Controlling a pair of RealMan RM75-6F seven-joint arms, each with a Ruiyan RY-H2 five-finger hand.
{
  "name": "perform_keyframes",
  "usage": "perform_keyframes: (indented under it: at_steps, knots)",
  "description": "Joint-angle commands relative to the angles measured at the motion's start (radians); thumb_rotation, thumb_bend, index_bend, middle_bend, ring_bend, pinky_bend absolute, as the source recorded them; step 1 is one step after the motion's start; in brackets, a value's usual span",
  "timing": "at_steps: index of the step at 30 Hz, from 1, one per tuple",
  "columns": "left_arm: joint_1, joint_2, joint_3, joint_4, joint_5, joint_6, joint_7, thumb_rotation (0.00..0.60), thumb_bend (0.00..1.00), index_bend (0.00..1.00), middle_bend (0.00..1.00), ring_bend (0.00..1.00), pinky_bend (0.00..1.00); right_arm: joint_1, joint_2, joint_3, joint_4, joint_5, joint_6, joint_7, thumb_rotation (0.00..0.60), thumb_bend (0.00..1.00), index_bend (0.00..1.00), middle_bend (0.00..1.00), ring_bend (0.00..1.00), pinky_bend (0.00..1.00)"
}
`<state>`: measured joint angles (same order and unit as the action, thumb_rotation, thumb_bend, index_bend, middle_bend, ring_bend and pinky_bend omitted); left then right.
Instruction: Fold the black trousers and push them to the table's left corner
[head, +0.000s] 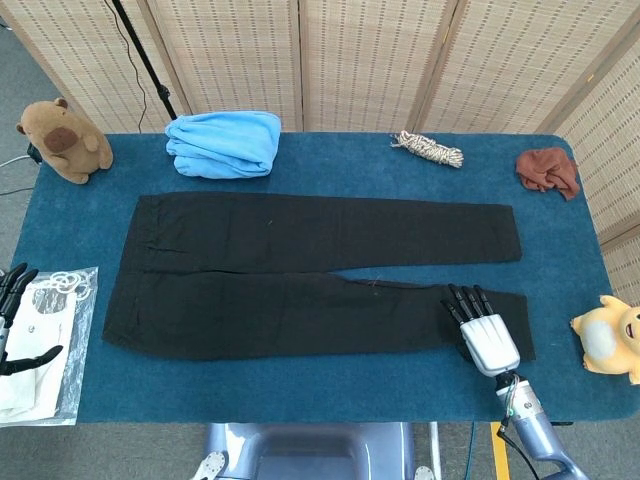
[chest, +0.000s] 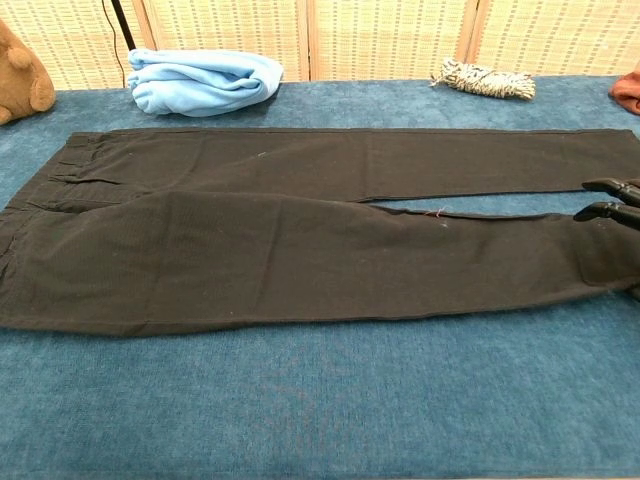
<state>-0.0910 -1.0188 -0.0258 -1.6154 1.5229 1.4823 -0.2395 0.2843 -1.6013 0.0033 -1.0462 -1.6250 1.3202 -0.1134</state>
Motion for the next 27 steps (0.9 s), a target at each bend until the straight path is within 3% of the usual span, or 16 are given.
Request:
perform_keyframes:
  at_steps: [1,6,9,12,18,21,27]
  knots:
    - [0.0,0.001,0.0,0.0,0.0,0.0,-0.001,0.6,0.0,0.0,0.0,0.0,0.0,0.0,-0.004,-0.001,0.009,-0.005,0.014,0.012,0.6,0.52,0.19,0.0,0.0,0.05]
    - [-0.001,0.0,0.003,0.0,0.004,-0.003,-0.001,0.6,0.0,0.0,0.0,0.0,0.0,0.002,-0.016,-0.007,0.033,-0.016,0.03,0.042,0.6,0.52,0.24,0.01,0.0,0.14]
    - [-0.003,0.0,0.007,0.001,0.014,-0.007,-0.002,0.6,0.0,0.0,0.0,0.0,0.0,0.006,-0.025,-0.013,0.053,-0.022,0.032,0.067,0.6,0.52,0.27,0.08,0.04,0.27]
    - [-0.006,-0.003,0.013,0.012,0.028,-0.011,0.0,0.6,0.0,0.0,0.0,0.0,0.0,0.011,-0.03,-0.014,0.066,-0.025,0.034,0.09,0.6,0.52,0.33,0.18,0.16,0.44]
    - [-0.022,-0.047,0.029,0.132,0.114,0.014,-0.012,0.6,0.0,0.0,0.0,0.0,0.0,0.015,-0.047,-0.017,0.101,-0.037,0.063,0.155,0.6,0.52,0.49,0.4,0.36,0.66]
    - [-0.027,-0.087,0.027,0.225,0.138,0.039,-0.018,0.6,0.0,0.0,0.0,0.0,0.0,0.016,-0.052,-0.017,0.111,-0.038,0.071,0.172,0.6,0.52,0.55,0.46,0.41,0.7]
    - [-0.046,-0.178,0.036,0.421,0.189,0.073,-0.07,0.6,0.0,0.04,0.02,0.0,0.16,0.017,-0.049,-0.016,0.096,-0.038,0.084,0.177,0.6,0.52,0.58,0.49,0.43,0.72]
